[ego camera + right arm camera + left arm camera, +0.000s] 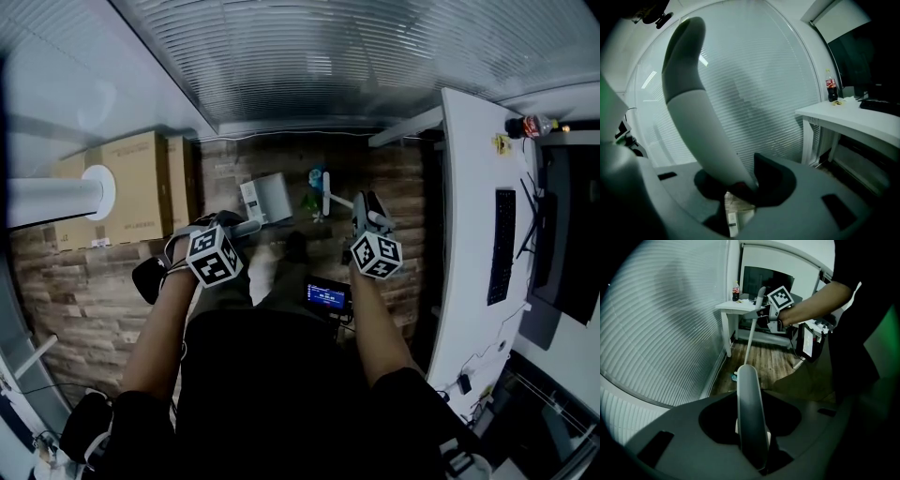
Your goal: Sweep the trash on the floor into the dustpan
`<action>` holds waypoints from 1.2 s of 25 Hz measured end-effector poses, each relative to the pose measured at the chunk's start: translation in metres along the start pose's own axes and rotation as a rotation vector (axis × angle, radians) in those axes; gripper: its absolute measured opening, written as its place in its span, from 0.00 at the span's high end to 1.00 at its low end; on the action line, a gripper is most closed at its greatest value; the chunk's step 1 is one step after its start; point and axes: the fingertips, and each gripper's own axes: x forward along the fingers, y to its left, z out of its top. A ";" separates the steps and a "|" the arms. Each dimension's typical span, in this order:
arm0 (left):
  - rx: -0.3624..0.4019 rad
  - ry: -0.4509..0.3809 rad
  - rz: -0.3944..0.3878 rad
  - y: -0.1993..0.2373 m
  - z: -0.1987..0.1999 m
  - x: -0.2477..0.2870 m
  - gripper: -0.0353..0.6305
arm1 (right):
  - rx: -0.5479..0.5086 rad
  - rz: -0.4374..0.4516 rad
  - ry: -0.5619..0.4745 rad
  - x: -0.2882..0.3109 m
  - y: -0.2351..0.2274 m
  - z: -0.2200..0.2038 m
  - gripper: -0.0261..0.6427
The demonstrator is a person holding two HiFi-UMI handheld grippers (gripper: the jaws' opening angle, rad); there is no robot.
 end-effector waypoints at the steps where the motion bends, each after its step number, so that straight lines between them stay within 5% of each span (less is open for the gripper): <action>1: 0.000 0.000 0.001 0.000 0.000 0.000 0.78 | 0.007 0.005 -0.003 0.000 0.002 0.001 0.80; 6: -0.004 -0.004 -0.001 -0.002 0.003 0.001 0.78 | 0.031 0.055 -0.008 0.002 0.013 0.004 0.80; 21: -0.015 0.000 0.003 0.003 0.007 0.004 0.78 | 0.017 0.391 0.076 0.012 0.080 0.000 0.80; 30: -0.023 0.009 0.015 0.003 -0.002 0.001 0.79 | -0.002 0.405 -0.025 -0.001 0.061 0.035 0.86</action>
